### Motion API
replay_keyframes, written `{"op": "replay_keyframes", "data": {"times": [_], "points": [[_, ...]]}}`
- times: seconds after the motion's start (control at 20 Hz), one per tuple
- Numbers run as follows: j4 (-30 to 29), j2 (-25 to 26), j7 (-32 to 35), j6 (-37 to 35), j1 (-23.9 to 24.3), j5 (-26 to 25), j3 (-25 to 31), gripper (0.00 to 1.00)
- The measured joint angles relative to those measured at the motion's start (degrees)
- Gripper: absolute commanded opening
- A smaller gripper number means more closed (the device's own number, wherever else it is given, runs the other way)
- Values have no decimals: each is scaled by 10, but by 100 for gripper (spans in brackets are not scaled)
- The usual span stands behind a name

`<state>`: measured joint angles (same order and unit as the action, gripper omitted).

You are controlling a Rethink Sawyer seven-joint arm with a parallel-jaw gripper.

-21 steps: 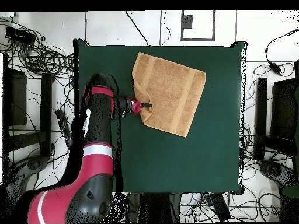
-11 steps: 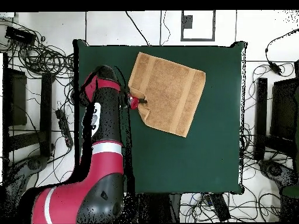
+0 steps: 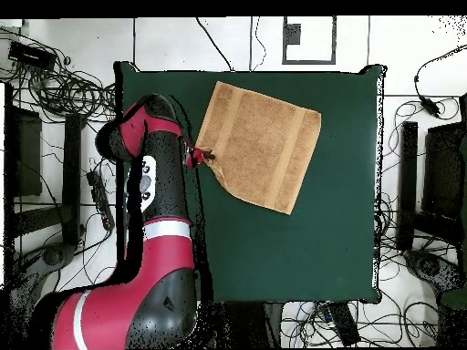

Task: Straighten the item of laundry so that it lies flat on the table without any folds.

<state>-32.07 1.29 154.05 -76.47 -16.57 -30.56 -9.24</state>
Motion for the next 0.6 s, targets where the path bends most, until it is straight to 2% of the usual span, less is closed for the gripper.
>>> {"op": "replay_keyframes", "data": {"times": [0.4, 0.6], "points": [[35, 10, 0, -174, -1, 24, 3, 0], [35, 3, 0, -213, -1, 27, 4, 0]]}}
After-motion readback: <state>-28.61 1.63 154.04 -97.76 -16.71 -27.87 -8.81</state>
